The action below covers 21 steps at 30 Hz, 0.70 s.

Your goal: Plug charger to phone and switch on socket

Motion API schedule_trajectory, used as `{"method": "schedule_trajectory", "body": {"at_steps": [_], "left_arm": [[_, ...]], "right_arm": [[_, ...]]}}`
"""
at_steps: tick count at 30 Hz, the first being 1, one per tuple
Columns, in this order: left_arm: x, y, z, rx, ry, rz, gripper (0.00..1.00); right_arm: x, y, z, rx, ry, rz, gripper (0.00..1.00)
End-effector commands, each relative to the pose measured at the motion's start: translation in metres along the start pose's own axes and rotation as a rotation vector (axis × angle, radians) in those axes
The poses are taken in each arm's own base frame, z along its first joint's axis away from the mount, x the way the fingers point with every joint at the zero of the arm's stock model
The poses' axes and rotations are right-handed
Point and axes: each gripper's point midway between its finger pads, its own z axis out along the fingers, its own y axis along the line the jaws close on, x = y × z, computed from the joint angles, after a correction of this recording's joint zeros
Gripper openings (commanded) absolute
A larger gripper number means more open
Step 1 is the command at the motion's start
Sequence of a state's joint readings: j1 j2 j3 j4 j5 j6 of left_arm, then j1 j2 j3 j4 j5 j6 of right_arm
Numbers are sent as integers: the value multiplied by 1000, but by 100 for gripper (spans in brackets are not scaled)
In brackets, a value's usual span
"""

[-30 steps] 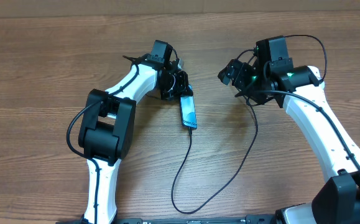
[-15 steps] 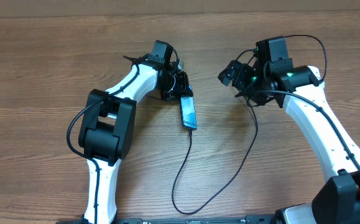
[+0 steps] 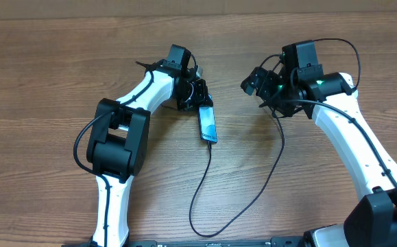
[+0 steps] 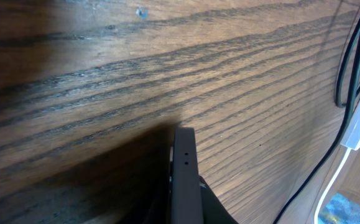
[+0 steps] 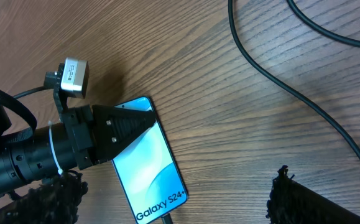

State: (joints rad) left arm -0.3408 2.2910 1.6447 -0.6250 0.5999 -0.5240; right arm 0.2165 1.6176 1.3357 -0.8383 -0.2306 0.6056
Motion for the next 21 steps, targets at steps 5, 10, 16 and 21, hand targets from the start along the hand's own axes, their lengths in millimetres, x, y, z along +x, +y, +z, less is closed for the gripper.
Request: {"method": "schedule_trajectory", "body": {"at_steps": [5, 10, 16, 21], "left_arm": [[-2, -2, -2, -25, -14, 9, 21], [-1, -1, -2, -27, -12, 6, 23], [0, -1, -2, -29, -9, 5, 25], [2, 1, -2, -34, -1, -2, 25]], "right_arm": [[-6, 5, -11, -14, -34, -11, 98], [-6, 5, -11, -14, -34, -11, 98], [-6, 5, -11, -14, -34, -11, 98], [-6, 5, -11, -14, -34, -11, 98]]}}
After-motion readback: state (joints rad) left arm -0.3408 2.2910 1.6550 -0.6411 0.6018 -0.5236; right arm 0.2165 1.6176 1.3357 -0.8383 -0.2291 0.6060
